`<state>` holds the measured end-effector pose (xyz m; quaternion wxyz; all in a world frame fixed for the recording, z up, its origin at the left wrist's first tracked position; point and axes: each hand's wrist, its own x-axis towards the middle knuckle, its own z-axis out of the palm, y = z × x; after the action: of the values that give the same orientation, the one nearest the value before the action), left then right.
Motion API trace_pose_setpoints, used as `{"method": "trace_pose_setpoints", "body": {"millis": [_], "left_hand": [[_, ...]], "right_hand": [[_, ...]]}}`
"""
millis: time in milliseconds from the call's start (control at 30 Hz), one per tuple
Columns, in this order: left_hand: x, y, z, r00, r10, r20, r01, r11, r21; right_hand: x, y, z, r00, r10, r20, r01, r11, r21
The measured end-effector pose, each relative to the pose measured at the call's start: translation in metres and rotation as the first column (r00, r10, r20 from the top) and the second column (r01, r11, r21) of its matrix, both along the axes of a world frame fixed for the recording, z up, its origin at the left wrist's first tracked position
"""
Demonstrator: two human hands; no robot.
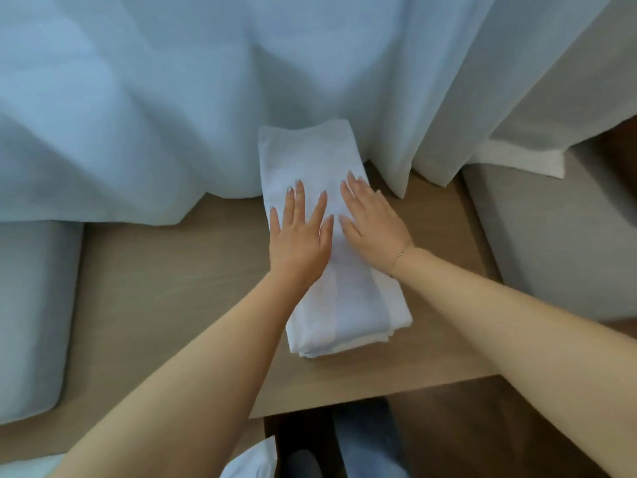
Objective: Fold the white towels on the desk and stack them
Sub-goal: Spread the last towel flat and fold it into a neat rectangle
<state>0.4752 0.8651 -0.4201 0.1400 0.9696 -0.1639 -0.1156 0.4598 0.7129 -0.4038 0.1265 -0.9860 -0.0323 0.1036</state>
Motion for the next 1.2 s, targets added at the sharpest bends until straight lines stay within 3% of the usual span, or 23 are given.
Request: {"method": "trace_pose_setpoints", "body": {"millis": [67, 200, 267, 433, 600, 767, 933, 1000, 1067, 1100, 1133, 1200], "left_hand": [[0.01, -0.003, -0.024, 1.0, 0.015, -0.003, -0.015, 1.0, -0.001], [0.011, -0.011, -0.065, 0.991, 0.061, 0.12, -0.066, 0.997, 0.037], [0.019, -0.017, -0.07, 0.988, 0.063, 0.143, -0.071, 0.996, 0.054], [0.028, -0.013, -0.052, 0.995, 0.054, 0.082, -0.058, 0.997, 0.046], [0.104, -0.02, -0.042, 0.975, 0.183, 0.129, -0.185, 0.983, 0.007], [0.136, -0.02, -0.064, 0.963, 0.22, 0.156, -0.236, 0.967, 0.094], [0.146, -0.019, -0.06, 0.971, 0.213, 0.106, -0.224, 0.969, 0.105], [0.139, -0.017, -0.052, 0.977, 0.211, 0.04, -0.213, 0.976, 0.04], [0.118, -0.013, -0.044, 0.974, 0.226, -0.015, -0.226, 0.967, -0.121], [0.101, -0.01, -0.041, 0.966, 0.254, -0.044, -0.257, 0.944, -0.207], [0.084, -0.006, -0.038, 0.951, 0.298, -0.086, -0.31, 0.908, -0.28], [0.051, 0.002, -0.037, 0.876, 0.423, -0.232, -0.482, 0.79, -0.378]], "right_hand": [[0.02, 0.006, -0.028, 0.999, 0.031, -0.016, -0.031, 0.999, -0.024], [0.016, -0.006, -0.079, 0.988, -0.153, 0.03, 0.154, 0.987, -0.042], [0.021, -0.012, -0.087, 0.985, -0.171, 0.025, 0.172, 0.985, -0.031], [0.033, -0.017, -0.075, 0.997, -0.066, 0.03, 0.067, 0.997, -0.034], [0.104, -0.028, -0.061, 0.979, -0.036, 0.199, 0.031, 0.999, 0.024], [0.151, -0.02, -0.085, 0.995, -0.02, 0.098, 0.012, 0.997, 0.081], [0.157, -0.018, -0.083, 0.995, -0.039, 0.088, 0.028, 0.992, 0.121], [0.146, -0.02, -0.077, 0.993, -0.042, 0.107, 0.021, 0.983, 0.185], [0.122, -0.024, -0.071, 0.982, -0.164, 0.098, 0.113, 0.91, 0.399], [0.105, -0.027, -0.068, 0.96, -0.278, 0.023, 0.221, 0.807, 0.549], [0.087, -0.03, -0.066, 0.919, -0.377, -0.112, 0.351, 0.655, 0.67], [0.054, -0.034, -0.062, 0.777, -0.431, -0.459, 0.607, 0.322, 0.727]]}}
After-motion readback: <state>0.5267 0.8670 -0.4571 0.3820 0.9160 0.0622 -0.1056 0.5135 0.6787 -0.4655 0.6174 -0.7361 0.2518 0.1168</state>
